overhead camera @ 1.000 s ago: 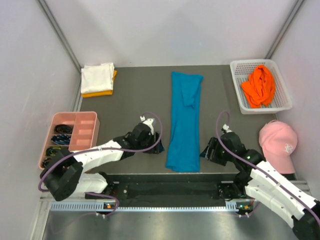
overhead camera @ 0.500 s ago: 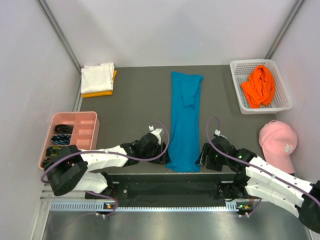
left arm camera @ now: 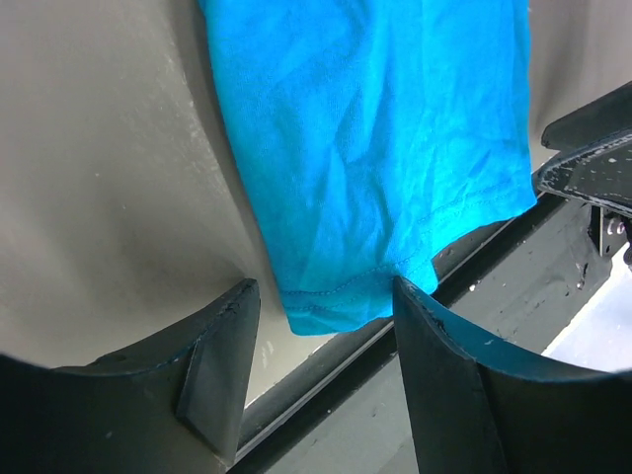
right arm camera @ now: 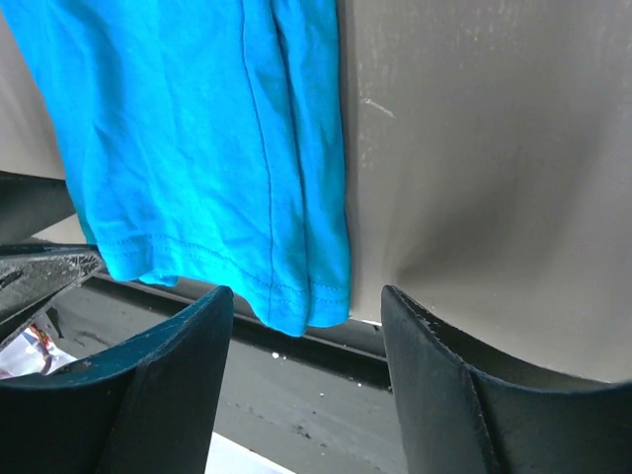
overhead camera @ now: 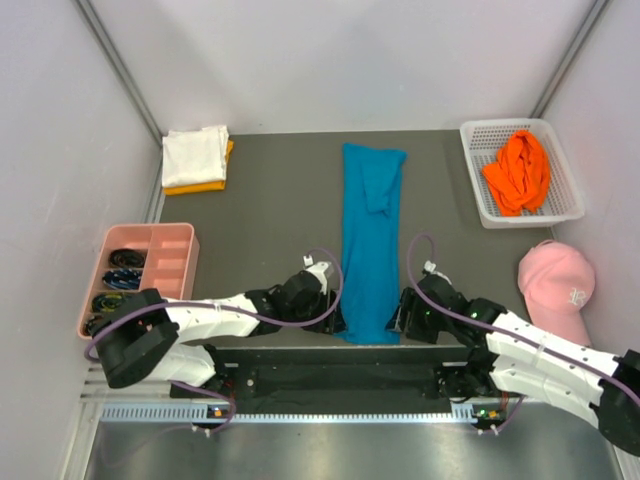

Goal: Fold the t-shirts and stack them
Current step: Grab the bottom of the folded rectangular tshirt with both arms

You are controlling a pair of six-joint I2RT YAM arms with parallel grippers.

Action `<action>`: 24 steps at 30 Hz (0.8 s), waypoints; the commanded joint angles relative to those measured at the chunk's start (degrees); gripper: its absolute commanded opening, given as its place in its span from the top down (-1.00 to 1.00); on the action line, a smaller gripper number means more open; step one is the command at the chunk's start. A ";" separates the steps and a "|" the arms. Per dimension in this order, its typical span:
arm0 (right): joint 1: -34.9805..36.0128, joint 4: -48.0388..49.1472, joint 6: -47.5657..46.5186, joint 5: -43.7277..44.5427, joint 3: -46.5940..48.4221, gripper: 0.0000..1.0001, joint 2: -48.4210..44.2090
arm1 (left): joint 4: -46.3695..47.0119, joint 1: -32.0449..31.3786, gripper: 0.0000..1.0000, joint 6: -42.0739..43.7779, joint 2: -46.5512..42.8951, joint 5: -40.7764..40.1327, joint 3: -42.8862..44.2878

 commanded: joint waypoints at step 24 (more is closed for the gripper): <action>2.32 6.63 2.04 -1.60 -3.51 0.20 2.78 | 5.10 -0.42 -0.04 -2.34 -0.25 2.95 -2.37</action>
